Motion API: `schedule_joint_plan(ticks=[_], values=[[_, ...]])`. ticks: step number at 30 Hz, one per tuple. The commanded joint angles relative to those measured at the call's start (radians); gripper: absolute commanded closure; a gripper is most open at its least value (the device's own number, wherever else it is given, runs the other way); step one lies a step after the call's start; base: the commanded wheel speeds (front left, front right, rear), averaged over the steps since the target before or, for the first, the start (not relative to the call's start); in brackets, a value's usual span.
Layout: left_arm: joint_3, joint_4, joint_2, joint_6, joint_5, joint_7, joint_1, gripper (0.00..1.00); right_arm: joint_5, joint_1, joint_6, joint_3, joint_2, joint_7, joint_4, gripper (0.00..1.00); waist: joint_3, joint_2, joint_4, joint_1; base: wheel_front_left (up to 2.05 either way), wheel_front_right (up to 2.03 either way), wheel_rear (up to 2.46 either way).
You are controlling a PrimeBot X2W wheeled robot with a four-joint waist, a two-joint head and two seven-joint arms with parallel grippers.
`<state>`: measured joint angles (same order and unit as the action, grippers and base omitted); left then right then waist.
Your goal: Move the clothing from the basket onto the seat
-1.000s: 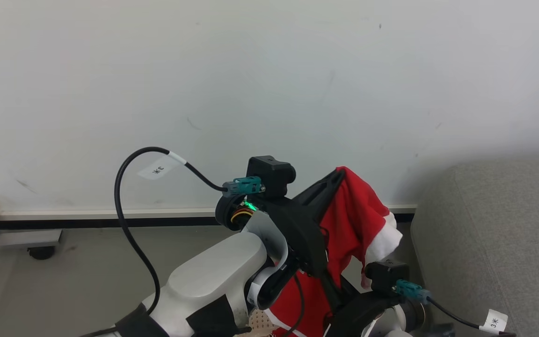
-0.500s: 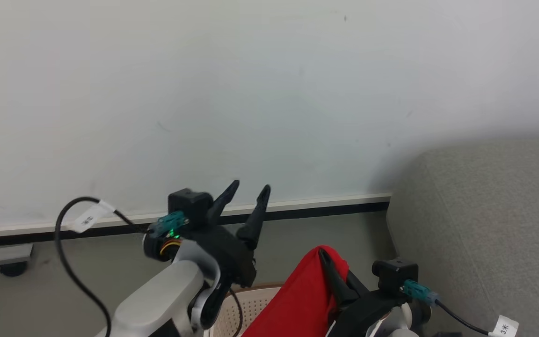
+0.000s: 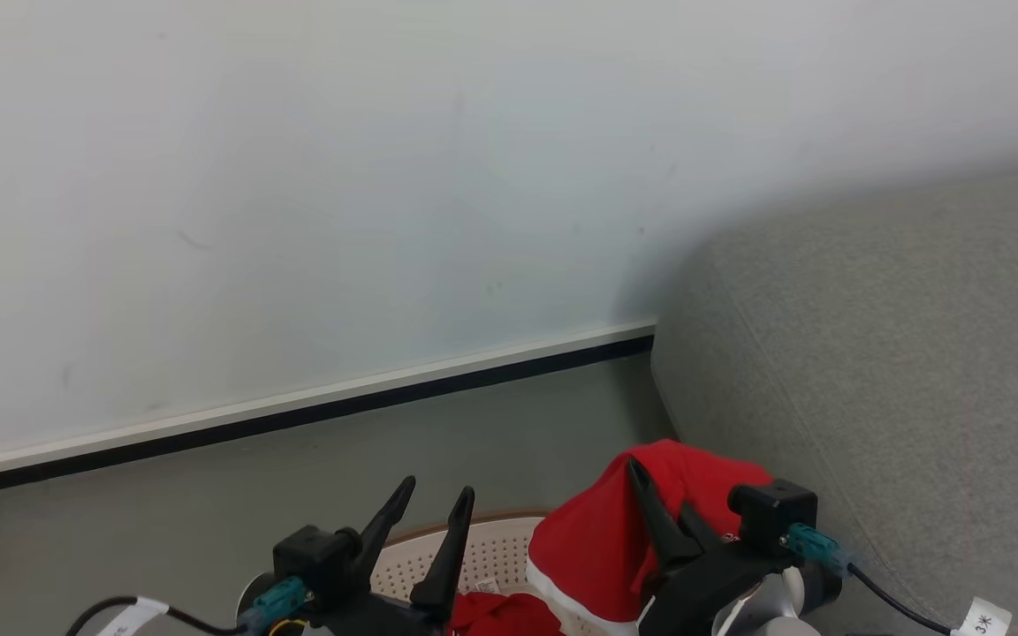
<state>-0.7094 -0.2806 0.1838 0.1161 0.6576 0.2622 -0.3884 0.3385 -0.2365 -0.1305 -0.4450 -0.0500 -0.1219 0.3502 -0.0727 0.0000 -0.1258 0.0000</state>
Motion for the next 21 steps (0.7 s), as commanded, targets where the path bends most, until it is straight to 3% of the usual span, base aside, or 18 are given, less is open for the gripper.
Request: schedule_joint_plan(ticks=[1,7,13,21], values=[[0.023,0.015,0.005,-0.001,-0.023,0.004,0.035,0.00,-0.010,-0.002,0.000,-0.001,-0.001,0.004,-0.011,1.00,0.032,0.0000,-0.062,0.0000,0.00,0.00,0.00],[0.114,0.088,0.016,-0.003,-0.103,0.004,0.142,0.00,-0.037,-0.048,0.000,0.006,-0.002,0.032,-0.047,1.00,0.076,0.0000,-0.171,0.0000,0.00,0.00,0.00],[0.189,0.169,0.041,0.007,-0.163,0.004,0.193,0.00,-0.037,-0.191,0.000,-0.015,-0.026,0.055,-0.095,1.00,0.172,0.0000,-0.284,0.0000,0.00,0.00,0.00],[0.182,0.296,0.156,-0.010,-0.251,-0.037,0.170,0.00,0.052,-0.480,0.000,-0.015,-0.083,-0.006,-0.111,1.00,0.381,0.0000,-0.421,0.0000,0.00,0.00,0.00]])
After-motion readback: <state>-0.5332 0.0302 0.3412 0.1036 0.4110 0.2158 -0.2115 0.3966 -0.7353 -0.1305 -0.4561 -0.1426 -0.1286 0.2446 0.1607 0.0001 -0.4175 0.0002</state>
